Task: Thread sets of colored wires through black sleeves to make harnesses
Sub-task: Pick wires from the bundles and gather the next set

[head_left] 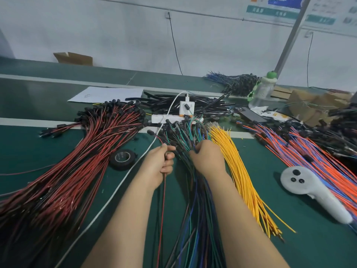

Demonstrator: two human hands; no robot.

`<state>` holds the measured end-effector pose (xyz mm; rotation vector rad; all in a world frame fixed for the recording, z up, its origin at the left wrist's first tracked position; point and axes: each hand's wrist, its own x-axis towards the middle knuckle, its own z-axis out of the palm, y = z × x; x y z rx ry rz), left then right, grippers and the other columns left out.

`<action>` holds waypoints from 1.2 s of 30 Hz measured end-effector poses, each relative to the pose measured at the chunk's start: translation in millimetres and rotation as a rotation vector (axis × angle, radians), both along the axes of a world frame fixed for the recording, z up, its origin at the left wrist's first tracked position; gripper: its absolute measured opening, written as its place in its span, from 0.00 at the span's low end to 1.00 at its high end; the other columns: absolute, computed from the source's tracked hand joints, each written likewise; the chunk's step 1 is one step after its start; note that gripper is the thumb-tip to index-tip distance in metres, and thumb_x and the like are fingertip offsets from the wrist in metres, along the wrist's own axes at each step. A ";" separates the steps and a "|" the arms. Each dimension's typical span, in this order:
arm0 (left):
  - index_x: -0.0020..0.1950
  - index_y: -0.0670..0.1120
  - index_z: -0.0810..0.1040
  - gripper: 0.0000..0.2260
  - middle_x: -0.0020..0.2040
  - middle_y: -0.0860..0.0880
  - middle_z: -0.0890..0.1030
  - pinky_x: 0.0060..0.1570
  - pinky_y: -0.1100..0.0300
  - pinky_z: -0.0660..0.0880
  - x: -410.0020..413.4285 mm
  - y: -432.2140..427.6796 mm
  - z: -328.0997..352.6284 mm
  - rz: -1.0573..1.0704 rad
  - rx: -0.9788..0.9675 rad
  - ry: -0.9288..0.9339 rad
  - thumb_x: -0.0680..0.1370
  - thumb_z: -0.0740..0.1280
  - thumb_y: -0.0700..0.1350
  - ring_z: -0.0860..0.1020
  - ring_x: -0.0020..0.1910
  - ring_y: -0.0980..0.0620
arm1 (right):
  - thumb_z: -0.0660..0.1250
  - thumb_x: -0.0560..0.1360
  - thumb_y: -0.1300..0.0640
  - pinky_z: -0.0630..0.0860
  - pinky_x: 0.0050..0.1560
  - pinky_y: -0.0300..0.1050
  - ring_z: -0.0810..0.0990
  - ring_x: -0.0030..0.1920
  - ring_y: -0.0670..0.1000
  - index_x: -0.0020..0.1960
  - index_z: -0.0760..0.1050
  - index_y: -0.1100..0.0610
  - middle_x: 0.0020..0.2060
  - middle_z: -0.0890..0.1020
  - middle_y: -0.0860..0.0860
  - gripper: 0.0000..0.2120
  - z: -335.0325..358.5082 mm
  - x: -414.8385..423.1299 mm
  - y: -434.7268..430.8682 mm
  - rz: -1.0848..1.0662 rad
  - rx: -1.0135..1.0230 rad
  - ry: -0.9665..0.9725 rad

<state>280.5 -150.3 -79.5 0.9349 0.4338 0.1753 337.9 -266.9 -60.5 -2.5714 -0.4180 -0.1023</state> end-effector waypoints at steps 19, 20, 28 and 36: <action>0.43 0.42 0.74 0.13 0.29 0.50 0.69 0.16 0.68 0.53 0.5 -14.0 5.2 0.018 0.209 -0.040 0.83 0.57 0.47 0.58 0.18 0.60 | 0.60 0.79 0.61 0.76 0.45 0.51 0.77 0.38 0.50 0.42 0.68 0.52 0.39 0.79 0.50 0.08 29.6 -10.0 -3.6 0.061 0.798 0.061; 0.43 0.43 0.75 0.15 0.29 0.50 0.71 0.16 0.68 0.54 1.5 -15.3 7.9 0.023 0.212 -0.062 0.82 0.57 0.50 0.58 0.18 0.60 | 0.61 0.78 0.60 0.75 0.46 0.50 0.77 0.42 0.51 0.42 0.69 0.52 0.40 0.78 0.49 0.07 32.3 -14.3 -2.4 0.118 0.684 0.003; 0.39 0.46 0.78 0.13 0.26 0.53 0.74 0.19 0.67 0.57 0.7 -15.5 10.1 0.133 0.307 -0.083 0.81 0.60 0.45 0.64 0.20 0.58 | 0.65 0.75 0.58 0.64 0.48 0.39 0.72 0.57 0.53 0.48 0.72 0.55 0.53 0.74 0.53 0.03 32.0 -35.9 4.8 0.319 0.084 0.047; 0.41 0.46 0.78 0.13 0.32 0.52 0.75 0.19 0.69 0.58 -3.2 -3.8 3.6 0.203 0.426 -0.006 0.82 0.59 0.46 0.61 0.20 0.60 | 0.59 0.81 0.58 0.69 0.41 0.39 0.74 0.39 0.47 0.56 0.76 0.60 0.48 0.81 0.54 0.10 19.7 -19.9 -8.8 0.019 0.272 0.057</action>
